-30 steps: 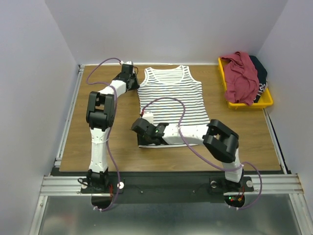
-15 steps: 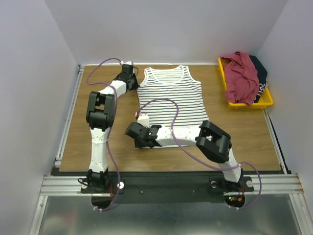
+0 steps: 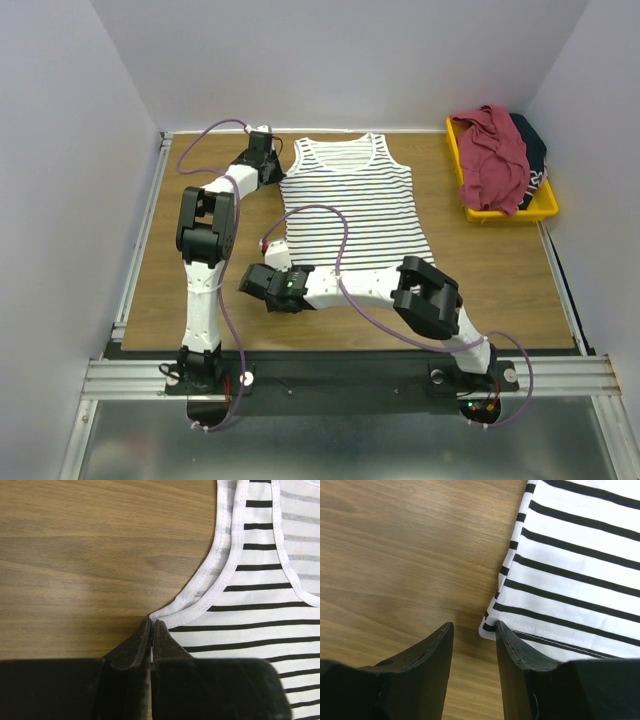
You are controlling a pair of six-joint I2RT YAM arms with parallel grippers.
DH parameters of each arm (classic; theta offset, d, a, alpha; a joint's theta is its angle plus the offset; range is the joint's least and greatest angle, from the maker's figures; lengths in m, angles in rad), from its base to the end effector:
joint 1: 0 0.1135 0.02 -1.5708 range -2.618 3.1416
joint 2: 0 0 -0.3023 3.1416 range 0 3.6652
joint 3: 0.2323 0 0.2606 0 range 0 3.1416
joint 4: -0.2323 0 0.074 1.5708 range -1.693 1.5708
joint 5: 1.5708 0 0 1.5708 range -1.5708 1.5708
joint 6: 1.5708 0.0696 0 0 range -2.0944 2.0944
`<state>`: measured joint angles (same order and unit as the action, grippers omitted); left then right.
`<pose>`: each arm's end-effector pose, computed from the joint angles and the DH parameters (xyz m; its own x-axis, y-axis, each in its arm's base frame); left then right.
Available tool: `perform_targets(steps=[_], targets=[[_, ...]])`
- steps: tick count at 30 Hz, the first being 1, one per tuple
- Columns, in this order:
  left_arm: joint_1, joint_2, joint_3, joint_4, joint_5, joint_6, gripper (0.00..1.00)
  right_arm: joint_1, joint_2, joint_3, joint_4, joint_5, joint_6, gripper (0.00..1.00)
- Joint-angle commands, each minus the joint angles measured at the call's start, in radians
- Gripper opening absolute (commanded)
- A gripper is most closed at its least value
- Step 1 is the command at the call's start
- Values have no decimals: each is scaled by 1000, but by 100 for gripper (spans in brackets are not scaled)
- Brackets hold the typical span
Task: Fold and stack the tank tops
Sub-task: Fold the tank top
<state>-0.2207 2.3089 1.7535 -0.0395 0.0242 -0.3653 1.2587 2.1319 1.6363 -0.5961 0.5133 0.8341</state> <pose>0.5748 -0.1307 0.1739 -0.5959 -0.2323 -0.7687 0.0273 0.9508 -0.3085 0.1844 0.4602 0.1821 -0.7456 -0.2097 -0.6325 -0.3085 0.9500 0.0487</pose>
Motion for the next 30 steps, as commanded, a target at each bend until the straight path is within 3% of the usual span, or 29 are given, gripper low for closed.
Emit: perform_targets(steps=[1, 8, 12, 17, 19, 30], targets=[[3, -16, -19, 7, -15, -3, 0, 8, 40, 46, -44, 60, -4, 45], [3, -13, -17, 7, -13, -4, 0, 10, 63, 57, -60, 82, -4, 43], [3, -13, -15, 9, -13, -4, 0, 8, 82, 65, -62, 68, -7, 24], [3, -14, -15, 9, -10, -6, 0, 8, 86, 57, -65, 54, -4, 12], [4, -17, -20, 10, -12, -11, 0, 8, 74, 51, -65, 39, 2, 1], [34, -127, -159, 72, -53, -118, 0, 57, -56, -12, -2, -87, -46, 0]])
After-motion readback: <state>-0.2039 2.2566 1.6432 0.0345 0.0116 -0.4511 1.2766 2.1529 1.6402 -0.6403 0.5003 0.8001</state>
